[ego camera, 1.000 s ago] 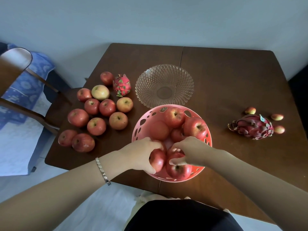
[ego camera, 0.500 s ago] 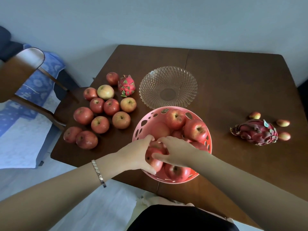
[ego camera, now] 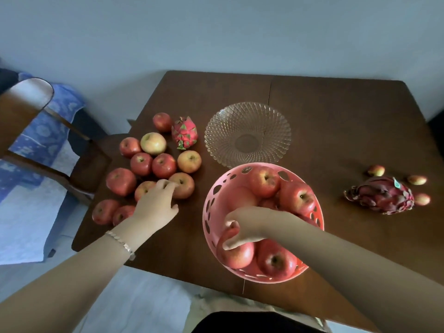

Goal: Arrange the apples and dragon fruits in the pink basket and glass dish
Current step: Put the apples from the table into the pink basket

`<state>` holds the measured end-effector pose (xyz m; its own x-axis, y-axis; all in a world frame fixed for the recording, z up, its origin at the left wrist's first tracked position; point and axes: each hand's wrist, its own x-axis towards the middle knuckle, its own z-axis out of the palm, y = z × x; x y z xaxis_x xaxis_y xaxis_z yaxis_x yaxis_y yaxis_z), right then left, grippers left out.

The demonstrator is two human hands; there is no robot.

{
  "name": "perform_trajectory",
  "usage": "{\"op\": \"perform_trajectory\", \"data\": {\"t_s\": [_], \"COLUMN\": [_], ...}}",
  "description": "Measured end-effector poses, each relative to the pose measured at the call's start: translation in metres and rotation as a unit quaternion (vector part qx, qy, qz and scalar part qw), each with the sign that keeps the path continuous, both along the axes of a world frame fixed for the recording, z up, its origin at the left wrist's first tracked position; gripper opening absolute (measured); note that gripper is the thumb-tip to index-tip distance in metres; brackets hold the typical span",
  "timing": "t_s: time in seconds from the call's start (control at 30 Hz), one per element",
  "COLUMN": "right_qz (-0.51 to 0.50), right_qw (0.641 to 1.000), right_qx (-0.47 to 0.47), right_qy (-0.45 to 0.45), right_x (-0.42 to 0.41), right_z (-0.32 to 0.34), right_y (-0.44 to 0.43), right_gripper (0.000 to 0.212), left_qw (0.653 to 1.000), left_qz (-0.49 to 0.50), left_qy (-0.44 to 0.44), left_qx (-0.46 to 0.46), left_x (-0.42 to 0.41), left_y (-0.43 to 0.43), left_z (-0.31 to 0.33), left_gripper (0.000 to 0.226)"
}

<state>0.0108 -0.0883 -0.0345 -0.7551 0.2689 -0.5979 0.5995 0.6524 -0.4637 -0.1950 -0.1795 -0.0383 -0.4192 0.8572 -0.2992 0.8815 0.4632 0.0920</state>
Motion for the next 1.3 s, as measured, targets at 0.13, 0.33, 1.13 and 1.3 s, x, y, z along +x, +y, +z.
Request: {"op": "perform_trajectory", "data": {"t_s": [0.13, 0.33, 1.13, 1.3], "right_qz": [-0.050, -0.137, -0.257, -0.248], "right_qw": [0.998, 0.989, 0.965, 0.967], "right_qx": [-0.025, -0.052, -0.054, -0.037], "right_qy": [-0.013, -0.014, 0.030, 0.047], "right_x": [-0.002, -0.001, 0.014, 0.006], "right_z": [0.000, 0.000, -0.002, -0.007], "right_y": [-0.004, -0.011, -0.025, -0.015], "right_gripper": [0.058, 0.048, 0.095, 0.074], "left_qw": [0.987, 0.981, 0.927, 0.928], "left_qz": [-0.116, -0.135, -0.366, -0.367], "left_qy": [0.078, 0.064, -0.079, -0.052], "left_qx": [-0.082, -0.122, -0.016, -0.046], "left_x": [-0.023, -0.038, 0.041, 0.044], "left_y": [0.025, 0.052, 0.026, 0.027], "left_z": [-0.023, -0.046, -0.002, -0.009], "left_gripper": [0.072, 0.074, 0.077, 0.082]}}
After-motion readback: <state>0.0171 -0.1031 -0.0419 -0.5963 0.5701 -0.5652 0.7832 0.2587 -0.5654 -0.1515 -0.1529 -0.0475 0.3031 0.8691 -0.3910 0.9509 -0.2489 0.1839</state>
